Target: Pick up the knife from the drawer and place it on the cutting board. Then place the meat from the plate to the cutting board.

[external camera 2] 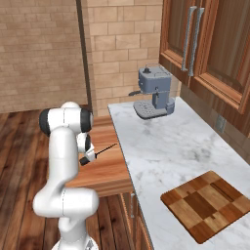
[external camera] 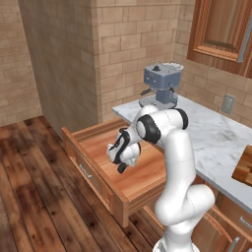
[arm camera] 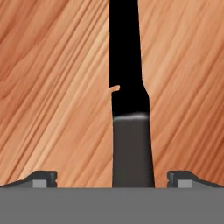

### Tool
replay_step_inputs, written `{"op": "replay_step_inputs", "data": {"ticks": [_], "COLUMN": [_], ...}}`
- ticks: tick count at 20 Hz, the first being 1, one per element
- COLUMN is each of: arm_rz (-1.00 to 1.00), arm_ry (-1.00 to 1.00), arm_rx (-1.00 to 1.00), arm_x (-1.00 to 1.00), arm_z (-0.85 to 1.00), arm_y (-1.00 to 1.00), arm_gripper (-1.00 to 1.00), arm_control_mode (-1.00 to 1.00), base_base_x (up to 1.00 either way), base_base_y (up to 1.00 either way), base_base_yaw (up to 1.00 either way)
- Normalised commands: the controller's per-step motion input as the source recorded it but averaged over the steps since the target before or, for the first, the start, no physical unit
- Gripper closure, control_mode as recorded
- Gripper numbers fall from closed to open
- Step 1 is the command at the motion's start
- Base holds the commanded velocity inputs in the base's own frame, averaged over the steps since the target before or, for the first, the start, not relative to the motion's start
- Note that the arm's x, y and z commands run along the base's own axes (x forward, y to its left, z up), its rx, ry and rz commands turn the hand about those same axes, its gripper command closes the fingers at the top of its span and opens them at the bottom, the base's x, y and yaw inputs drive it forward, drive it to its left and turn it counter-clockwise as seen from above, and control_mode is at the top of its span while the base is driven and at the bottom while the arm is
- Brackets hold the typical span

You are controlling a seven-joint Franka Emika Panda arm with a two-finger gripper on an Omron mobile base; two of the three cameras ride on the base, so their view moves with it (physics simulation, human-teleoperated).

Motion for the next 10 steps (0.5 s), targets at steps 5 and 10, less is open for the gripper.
{"op": "replay_step_inputs", "data": {"ticks": [5, 10], "arm_rz": [0.00, 0.01], "arm_ry": [0.00, 0.00], "arm_rx": [0.00, 0.00], "arm_x": [0.02, 0.11], "arm_z": [-0.04, -0.15], "arm_y": [-0.15, 0.00], "arm_gripper": [-1.00, -1.00], "arm_control_mode": [-1.00, -1.00], "base_base_x": [0.00, 0.00], "base_base_y": [0.00, 0.00], "base_base_yaw": [0.00, 0.00]}}
